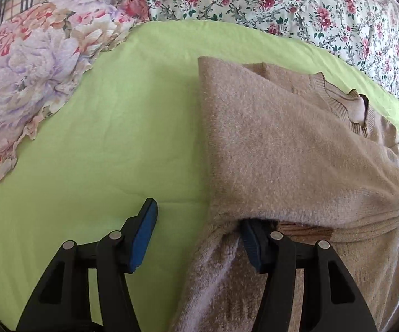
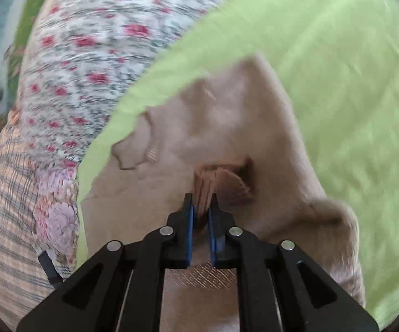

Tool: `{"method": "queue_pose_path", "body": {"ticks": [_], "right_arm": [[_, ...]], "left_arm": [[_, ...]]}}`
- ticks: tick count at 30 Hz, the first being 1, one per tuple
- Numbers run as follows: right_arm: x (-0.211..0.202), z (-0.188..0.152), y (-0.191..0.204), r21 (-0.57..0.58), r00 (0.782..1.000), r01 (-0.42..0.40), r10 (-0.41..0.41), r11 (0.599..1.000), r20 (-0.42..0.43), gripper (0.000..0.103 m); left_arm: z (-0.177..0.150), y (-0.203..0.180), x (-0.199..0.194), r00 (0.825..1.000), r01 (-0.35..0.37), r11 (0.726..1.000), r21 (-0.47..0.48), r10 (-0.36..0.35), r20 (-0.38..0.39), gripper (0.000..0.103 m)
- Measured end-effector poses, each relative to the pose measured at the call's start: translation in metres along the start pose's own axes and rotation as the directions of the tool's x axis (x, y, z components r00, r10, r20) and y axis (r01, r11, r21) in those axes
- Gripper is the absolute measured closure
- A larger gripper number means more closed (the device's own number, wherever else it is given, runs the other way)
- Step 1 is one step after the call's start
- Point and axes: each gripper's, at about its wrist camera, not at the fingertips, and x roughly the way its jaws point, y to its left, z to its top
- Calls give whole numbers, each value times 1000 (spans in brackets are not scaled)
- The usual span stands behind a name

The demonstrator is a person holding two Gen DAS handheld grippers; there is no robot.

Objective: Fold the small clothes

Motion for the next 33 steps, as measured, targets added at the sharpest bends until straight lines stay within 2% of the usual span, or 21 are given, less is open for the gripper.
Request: {"method": "queue_pose_path", "body": {"ticks": [3, 5, 6, 7, 9, 11, 12, 14, 16, 17, 18, 20, 23, 24, 26, 29, 33], "right_arm": [[-3, 1, 0, -4, 999, 16, -16, 1000, 35, 88], [-1, 3, 2, -32, 1000, 10, -9, 999, 25, 88], [2, 5, 7, -60, 1000, 14, -13, 998, 3, 92], [-4, 5, 14, -90, 1000, -7, 9, 996, 21, 94], [-28, 5, 26, -143, 989, -76, 92, 987, 112, 94], [-53, 2, 32, -189, 963, -128, 167, 974, 210, 95], [-57, 2, 32, -200, 962, -91, 138, 976, 237, 95], [-40, 6, 26, -190, 984, 14, 20, 982, 175, 95], [-16, 5, 13, -166, 992, 101, -87, 981, 91, 95], [-9, 4, 9, -162, 992, 117, -107, 980, 68, 95], [-2, 2, 5, -157, 992, 122, -116, 980, 43, 94], [2, 0, -5, -128, 994, 106, -104, 986, 17, 93], [-1, -1, -9, -108, 998, 57, -56, 992, 13, 88], [-2, -1, -8, -113, 999, 51, -50, 992, 10, 86], [0, -3, -7, -124, 999, 53, -54, 991, -3, 84], [8, -6, -1, -131, 998, 52, -56, 990, -28, 84], [10, -9, 1, -145, 997, 61, -66, 987, -28, 84]], "left_arm": [[-1, 11, -5, 1000, 6, 998, -57, -5, 13, 44], [-1, 19, -6, 999, 33, 993, -110, -31, 16, 44], [-2, 20, -6, 999, 39, 992, -122, -37, 15, 44], [-2, 19, -5, 999, 35, 992, -122, -33, 12, 45], [-2, 15, -6, 1000, 16, 995, -101, -15, 14, 45], [-3, 13, -7, 1000, 15, 996, -93, -14, 16, 45], [-3, 13, -7, 1000, 19, 996, -91, -18, 14, 44], [-2, 12, -5, 1000, 19, 996, -83, -18, 7, 44], [-3, 11, -4, 1000, 16, 997, -72, -17, -9, 44], [-4, 12, -4, 1000, 26, 997, -68, -27, -14, 44], [-5, 13, -6, 999, 45, 997, -59, -46, -20, 45], [-9, 19, -13, 991, 131, 991, -40, -133, -27, 45], [-11, 33, -27, 948, 315, 948, -52, -316, -30, 44], [-8, 38, -30, 938, 343, 937, -60, -345, -24, 39], [8, 41, -27, 932, 358, 931, -65, -360, -30, 30], [39, 32, -1, 936, 341, 939, -53, -344, -70, 29], [72, 19, 49, 925, 346, 937, -54, -350, -145, 32]]}}
